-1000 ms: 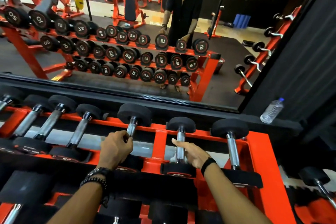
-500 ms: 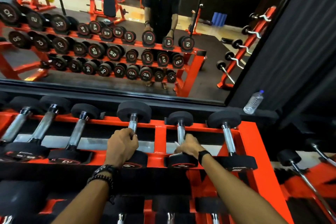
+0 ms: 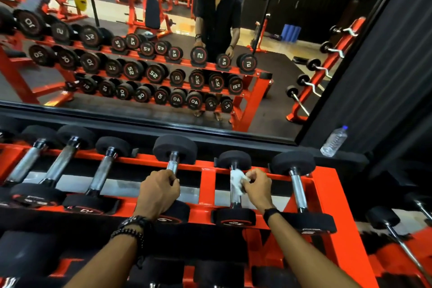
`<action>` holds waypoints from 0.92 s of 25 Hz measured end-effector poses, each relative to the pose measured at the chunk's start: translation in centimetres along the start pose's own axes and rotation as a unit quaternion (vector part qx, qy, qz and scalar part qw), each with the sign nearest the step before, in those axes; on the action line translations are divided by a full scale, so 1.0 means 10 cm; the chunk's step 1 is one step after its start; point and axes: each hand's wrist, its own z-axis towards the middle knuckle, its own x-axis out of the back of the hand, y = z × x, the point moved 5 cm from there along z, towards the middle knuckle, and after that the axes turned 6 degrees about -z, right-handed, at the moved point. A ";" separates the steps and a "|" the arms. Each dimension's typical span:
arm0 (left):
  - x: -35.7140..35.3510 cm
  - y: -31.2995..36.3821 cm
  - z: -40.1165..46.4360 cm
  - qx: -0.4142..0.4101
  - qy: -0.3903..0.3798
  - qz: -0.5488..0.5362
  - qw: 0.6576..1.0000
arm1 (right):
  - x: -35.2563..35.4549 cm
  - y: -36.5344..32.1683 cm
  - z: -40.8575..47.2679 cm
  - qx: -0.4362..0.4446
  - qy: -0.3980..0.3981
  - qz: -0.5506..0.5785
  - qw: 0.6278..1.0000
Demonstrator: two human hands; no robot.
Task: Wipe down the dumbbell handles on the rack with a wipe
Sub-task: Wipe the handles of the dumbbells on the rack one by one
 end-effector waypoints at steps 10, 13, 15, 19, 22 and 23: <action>-0.07 -0.05 0.03 -0.005 -0.019 0.001 1.000 | -0.14 0.12 -0.23 0.038 -0.041 -0.074 0.996; -0.05 -0.05 0.02 -0.006 -0.025 -0.011 1.000 | -0.17 -0.05 0.05 0.006 0.009 -0.026 1.000; -0.03 -0.04 0.01 -0.001 -0.015 -0.013 1.000 | -0.19 -0.13 0.16 -0.014 0.035 -0.005 0.999; -0.06 -0.04 0.01 -0.009 -0.009 -0.005 1.000 | -0.20 0.19 -0.12 -0.041 -0.034 -0.090 0.995; -0.07 -0.01 0.03 -0.009 -0.015 0.017 1.000 | -0.17 0.20 -0.13 -0.093 -0.093 -0.095 0.987; -0.07 0.00 0.03 -0.013 -0.018 0.020 1.000 | -0.19 0.14 -0.01 -0.108 -0.088 -0.071 0.988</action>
